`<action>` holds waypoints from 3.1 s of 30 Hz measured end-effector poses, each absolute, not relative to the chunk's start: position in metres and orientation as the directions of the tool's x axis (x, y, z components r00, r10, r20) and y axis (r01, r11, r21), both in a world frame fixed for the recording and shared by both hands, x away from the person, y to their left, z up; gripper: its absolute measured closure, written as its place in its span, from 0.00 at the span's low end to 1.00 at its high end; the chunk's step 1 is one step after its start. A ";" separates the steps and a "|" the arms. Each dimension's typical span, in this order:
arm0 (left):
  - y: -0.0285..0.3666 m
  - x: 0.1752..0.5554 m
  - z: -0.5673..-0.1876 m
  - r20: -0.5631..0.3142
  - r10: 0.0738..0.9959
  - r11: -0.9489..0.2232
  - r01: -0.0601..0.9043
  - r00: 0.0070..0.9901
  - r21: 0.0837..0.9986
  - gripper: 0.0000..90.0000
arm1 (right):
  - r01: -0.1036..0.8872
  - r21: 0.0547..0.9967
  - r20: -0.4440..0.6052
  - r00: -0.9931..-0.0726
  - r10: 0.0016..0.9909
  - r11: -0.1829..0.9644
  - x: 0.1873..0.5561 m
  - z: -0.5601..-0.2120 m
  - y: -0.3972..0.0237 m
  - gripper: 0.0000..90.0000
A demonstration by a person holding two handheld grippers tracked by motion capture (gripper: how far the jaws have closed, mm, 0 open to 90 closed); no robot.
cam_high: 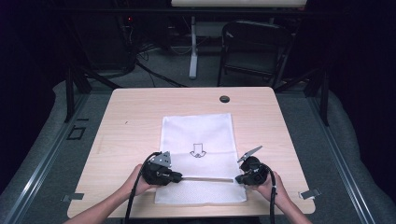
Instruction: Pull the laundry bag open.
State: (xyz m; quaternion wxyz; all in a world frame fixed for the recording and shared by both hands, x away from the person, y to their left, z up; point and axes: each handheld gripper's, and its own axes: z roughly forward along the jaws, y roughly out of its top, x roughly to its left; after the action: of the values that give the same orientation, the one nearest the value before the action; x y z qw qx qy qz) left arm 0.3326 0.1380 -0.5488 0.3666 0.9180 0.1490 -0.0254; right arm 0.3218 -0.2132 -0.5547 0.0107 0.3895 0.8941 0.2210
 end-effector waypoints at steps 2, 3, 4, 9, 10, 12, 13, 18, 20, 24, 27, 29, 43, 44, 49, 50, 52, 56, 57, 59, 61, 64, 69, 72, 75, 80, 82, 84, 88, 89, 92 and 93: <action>0.139 0.334 -0.551 -0.167 0.265 -0.681 0.307 0.950 0.665 0.91 | 0.690 0.402 0.156 -0.699 0.698 0.601 0.322 -0.555 -0.214 1.00; 0.138 0.334 -0.552 -0.163 0.268 -0.683 0.307 0.949 0.663 0.91 | 0.695 0.402 0.164 -0.695 0.700 0.597 0.323 -0.555 -0.214 1.00; 0.137 0.334 -0.553 -0.155 0.274 -0.688 0.306 0.949 0.658 0.91 | 0.703 0.401 0.172 -0.688 0.705 0.588 0.323 -0.555 -0.214 1.00; 0.135 0.334 -0.553 -0.155 0.264 -0.687 0.299 0.952 0.662 0.91 | 0.708 0.391 0.172 -0.684 0.708 0.589 0.322 -0.553 -0.213 1.00; 0.134 0.334 -0.553 -0.160 0.259 -0.687 0.298 0.953 0.663 0.91 | 0.698 0.385 0.150 -0.692 0.706 0.603 0.322 -0.552 -0.213 1.00; 0.131 0.335 -0.555 -0.168 0.260 -0.683 0.304 0.951 0.664 0.91 | 0.685 0.430 0.143 -0.695 0.705 0.588 0.321 -0.548 -0.212 1.00; 0.129 0.335 -0.555 -0.164 0.260 -0.686 0.301 0.952 0.663 0.91 | 0.684 0.446 0.139 -0.690 0.710 0.577 0.321 -0.546 -0.210 1.00; 0.119 0.335 -0.558 -0.157 0.243 -0.706 0.285 0.957 0.648 0.91 | 0.672 0.416 0.137 -0.713 0.688 0.613 0.321 -0.553 -0.202 1.00; 0.118 0.336 -0.560 -0.159 0.249 -0.706 0.292 0.955 0.645 0.91 | 0.684 0.417 0.153 -0.702 0.695 0.599 0.322 -0.554 -0.203 1.00; 0.120 0.336 -0.559 -0.145 0.257 -0.713 0.289 0.955 0.638 0.91 | 0.695 0.417 0.159 -0.691 0.706 0.586 0.321 -0.555 -0.204 1.00; 0.120 0.337 -0.559 -0.145 0.256 -0.720 0.288 0.956 0.631 0.91 | 0.705 0.397 0.183 -0.688 0.702 0.588 0.322 -0.556 -0.207 1.00; 0.120 0.338 -0.560 -0.155 0.254 -0.712 0.293 0.955 0.638 0.91 | 0.704 0.395 0.177 -0.689 0.703 0.590 0.322 -0.556 -0.207 1.00; 0.119 0.340 -0.562 -0.155 0.232 -0.739 0.278 0.960 0.614 0.91 | 0.696 0.438 0.145 -0.679 0.719 0.569 0.332 -0.556 -0.205 1.00; 0.120 0.340 -0.561 -0.151 0.227 -0.741 0.271 0.962 0.614 0.91 | 0.698 0.436 0.145 -0.678 0.721 0.568 0.332 -0.556 -0.205 1.00; 0.122 0.339 -0.559 -0.155 0.221 -0.730 0.269 0.963 0.629 0.91 | 0.722 0.437 0.151 -0.647 0.748 0.536 0.330 -0.558 -0.204 1.00; 0.122 0.338 -0.559 -0.153 0.221 -0.728 0.267 0.963 0.632 0.91 | 0.722 0.435 0.149 -0.646 0.748 0.537 0.329 -0.558 -0.204 1.00; 0.123 0.338 -0.558 -0.148 0.222 -0.737 0.265 0.964 0.622 0.91 | 0.718 0.421 0.140 -0.656 0.742 0.555 0.329 -0.556 -0.203 1.00; 0.133 0.340 -0.559 -0.152 0.245 -0.730 0.285 0.958 0.622 0.91 | 0.722 0.403 0.143 -0.657 0.740 0.563 0.329 -0.555 -0.205 1.00; 0.134 0.339 -0.559 -0.145 0.255 -0.735 0.289 0.956 0.614 0.91 | 0.724 0.407 0.145 -0.653 0.744 0.557 0.328 -0.556 -0.205 1.00; 0.136 0.339 -0.559 -0.145 0.254 -0.735 0.289 0.956 0.614 0.91 | 0.720 0.410 0.145 -0.658 0.739 0.560 0.328 -0.555 -0.204 1.00; 0.140 0.339 -0.558 -0.150 0.258 -0.732 0.294 0.954 0.615 0.91 | 0.722 0.410 0.143 -0.654 0.742 0.557 0.327 -0.556 -0.204 1.00; 0.144 0.339 -0.559 -0.156 0.263 -0.724 0.301 0.952 0.621 0.91 | 0.723 0.415 0.144 -0.652 0.745 0.552 0.327 -0.556 -0.205 1.00; 0.153 0.339 -0.560 -0.149 0.287 -0.723 0.316 0.946 0.614 0.91 | 0.724 0.404 0.139 -0.652 0.745 0.559 0.327 -0.555 -0.206 1.00; 0.165 0.340 -0.560 -0.143 0.317 -0.716 0.335 0.938 0.612 0.91 | 0.727 0.393 0.136 -0.652 0.746 0.564 0.326 -0.554 -0.207 1.00; 0.178 0.340 -0.559 -0.146 0.335 -0.707 0.351 0.931 0.614 0.91 | 0.728 0.396 0.148 -0.652 0.744 0.560 0.326 -0.555 -0.210 1.00; 0.185 0.336 -0.558 -0.146 0.344 -0.703 0.358 0.928 0.615 0.91 | 0.728 0.399 0.150 -0.652 0.743 0.558 0.326 -0.555 -0.209 1.00; 0.185 0.336 -0.558 -0.143 0.343 -0.703 0.355 0.928 0.617 0.91 | 0.726 0.400 0.140 -0.652 0.745 0.560 0.325 -0.555 -0.209 1.00; 0.186 0.336 -0.559 -0.153 0.342 -0.697 0.359 0.927 0.621 0.91 | 0.728 0.405 0.150 -0.649 0.746 0.553 0.325 -0.555 -0.209 1.00; 0.186 0.337 -0.560 -0.160 0.354 -0.688 0.372 0.921 0.623 0.91 | 0.729 0.427 0.159 -0.643 0.749 0.535 0.324 -0.557 -0.210 1.00; 0.186 0.336 -0.560 -0.163 0.353 -0.688 0.373 0.921 0.622 0.91 | 0.722 0.425 0.163 -0.655 0.738 0.546 0.325 -0.556 -0.211 1.00; 0.186 0.337 -0.559 -0.175 0.351 -0.678 0.379 0.920 0.630 0.89 | 0.709 0.417 0.156 -0.672 0.724 0.569 0.326 -0.556 -0.211 0.96; 0.187 0.338 -0.558 -0.181 0.349 -0.675 0.381 0.919 0.632 0.85 | 0.699 0.425 0.163 -0.684 0.711 0.575 0.326 -0.555 -0.211 0.87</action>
State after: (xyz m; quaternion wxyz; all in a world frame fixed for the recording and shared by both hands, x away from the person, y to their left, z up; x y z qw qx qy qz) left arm 0.3375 0.1867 -0.5580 0.3502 0.9149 0.1996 -0.0227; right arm 0.3260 -0.2115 -0.5550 0.0126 0.3971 0.8874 0.2338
